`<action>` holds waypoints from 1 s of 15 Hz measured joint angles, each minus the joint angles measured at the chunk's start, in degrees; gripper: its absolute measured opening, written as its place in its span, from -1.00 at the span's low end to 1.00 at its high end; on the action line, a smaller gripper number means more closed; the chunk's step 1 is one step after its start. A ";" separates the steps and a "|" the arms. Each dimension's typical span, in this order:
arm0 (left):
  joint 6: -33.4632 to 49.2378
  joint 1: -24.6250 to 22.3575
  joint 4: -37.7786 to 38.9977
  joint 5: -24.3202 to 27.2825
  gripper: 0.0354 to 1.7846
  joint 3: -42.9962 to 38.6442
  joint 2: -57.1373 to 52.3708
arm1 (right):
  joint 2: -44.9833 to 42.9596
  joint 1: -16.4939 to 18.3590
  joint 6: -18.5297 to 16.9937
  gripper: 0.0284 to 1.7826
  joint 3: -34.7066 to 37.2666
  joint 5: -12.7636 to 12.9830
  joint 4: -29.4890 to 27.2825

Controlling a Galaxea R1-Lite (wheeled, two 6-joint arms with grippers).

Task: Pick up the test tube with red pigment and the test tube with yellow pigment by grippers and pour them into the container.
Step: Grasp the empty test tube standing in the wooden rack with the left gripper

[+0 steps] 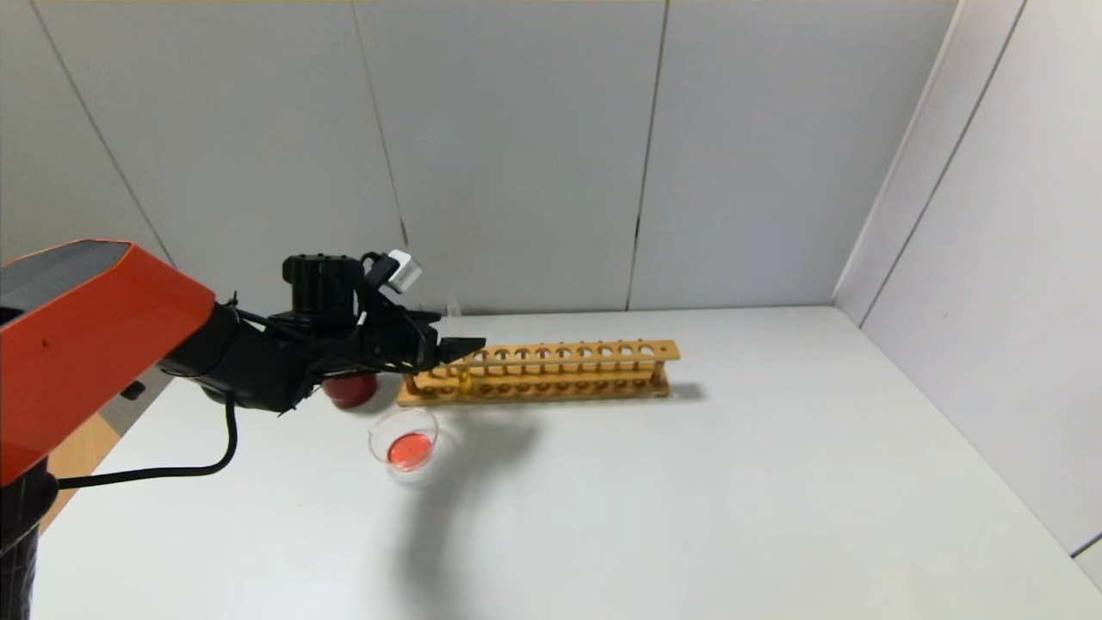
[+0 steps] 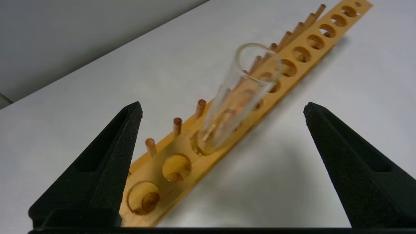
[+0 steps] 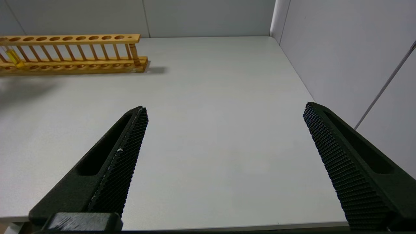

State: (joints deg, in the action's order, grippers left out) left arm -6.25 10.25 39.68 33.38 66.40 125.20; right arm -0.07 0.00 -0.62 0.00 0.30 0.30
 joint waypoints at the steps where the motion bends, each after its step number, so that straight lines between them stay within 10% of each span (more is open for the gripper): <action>1: -0.05 0.05 -0.52 -0.56 0.96 1.32 1.12 | 0.00 0.00 0.00 0.96 0.00 -0.01 0.02; 5: -0.02 0.29 -1.89 -0.85 0.74 3.11 3.00 | 0.00 0.00 0.00 0.96 0.00 0.00 0.00; 12: 0.00 1.56 -1.93 -1.02 -0.53 2.52 1.32 | 0.00 0.00 0.02 0.96 0.00 0.02 0.00; 15: 0.13 1.60 -1.93 -2.01 -0.68 1.79 -0.20 | 0.00 0.02 0.00 0.96 0.00 0.02 0.05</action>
State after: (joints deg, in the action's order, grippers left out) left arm -6.12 11.85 37.75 31.37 68.19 125.00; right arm -0.07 0.02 -0.62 0.00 0.33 0.35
